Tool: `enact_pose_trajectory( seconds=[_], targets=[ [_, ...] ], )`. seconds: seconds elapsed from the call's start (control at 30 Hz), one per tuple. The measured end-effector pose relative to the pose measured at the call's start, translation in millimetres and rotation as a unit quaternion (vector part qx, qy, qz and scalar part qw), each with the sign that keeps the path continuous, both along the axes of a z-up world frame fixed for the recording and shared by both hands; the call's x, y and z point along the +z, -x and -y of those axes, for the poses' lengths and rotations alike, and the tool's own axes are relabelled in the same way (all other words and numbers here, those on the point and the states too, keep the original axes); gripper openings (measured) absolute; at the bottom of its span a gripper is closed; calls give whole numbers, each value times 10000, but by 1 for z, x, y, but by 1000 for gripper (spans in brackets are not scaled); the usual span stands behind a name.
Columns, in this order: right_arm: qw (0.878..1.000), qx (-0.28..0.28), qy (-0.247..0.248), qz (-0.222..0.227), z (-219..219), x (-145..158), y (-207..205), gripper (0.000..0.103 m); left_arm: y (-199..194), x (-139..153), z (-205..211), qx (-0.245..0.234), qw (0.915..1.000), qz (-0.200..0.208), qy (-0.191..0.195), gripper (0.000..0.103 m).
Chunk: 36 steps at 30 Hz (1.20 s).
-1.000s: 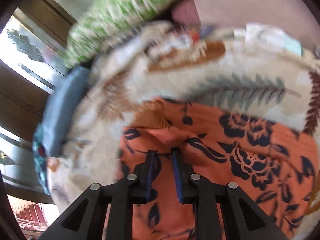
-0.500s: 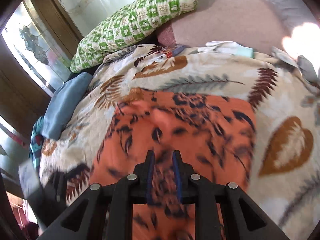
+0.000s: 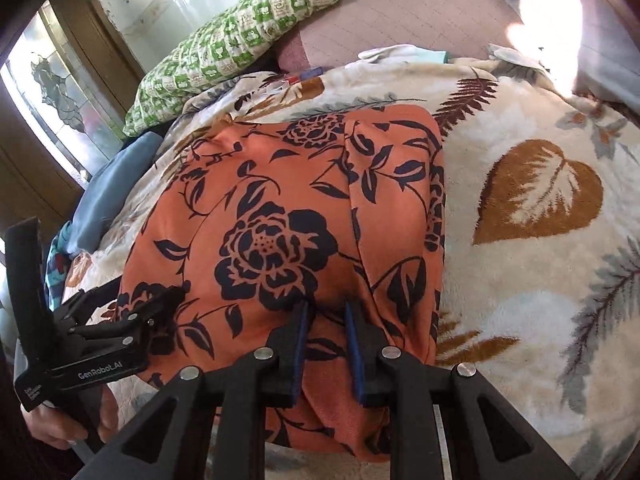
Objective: Fold small clothes
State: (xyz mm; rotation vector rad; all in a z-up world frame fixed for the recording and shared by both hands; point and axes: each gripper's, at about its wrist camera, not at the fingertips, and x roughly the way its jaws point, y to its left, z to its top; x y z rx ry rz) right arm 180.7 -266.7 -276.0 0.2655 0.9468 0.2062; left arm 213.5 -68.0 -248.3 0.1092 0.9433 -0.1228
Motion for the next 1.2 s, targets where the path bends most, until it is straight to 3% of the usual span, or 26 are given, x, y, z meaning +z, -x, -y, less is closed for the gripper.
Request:
enact_pose_trajectory(
  seconds=[0.1, 0.47, 0.8, 1.2],
  targets=[
    [9998, 0, 60, 211, -4, 14, 14, 22, 21, 22, 8, 102, 9979, 540, -334, 103],
    [9855, -286, 589, 1563, -26, 90, 123, 22, 98, 113, -7, 250, 9893, 1424, -207, 103],
    [9782, -560, 750, 1852, -41, 130, 181, 22, 147, 170, -26, 390, 9820, 1846, 52, 103],
    [9733, -461, 858, 2080, -63, 155, 198, 22, 178, 208, -43, 398, 9755, 2139, 325, 103]
  ],
)
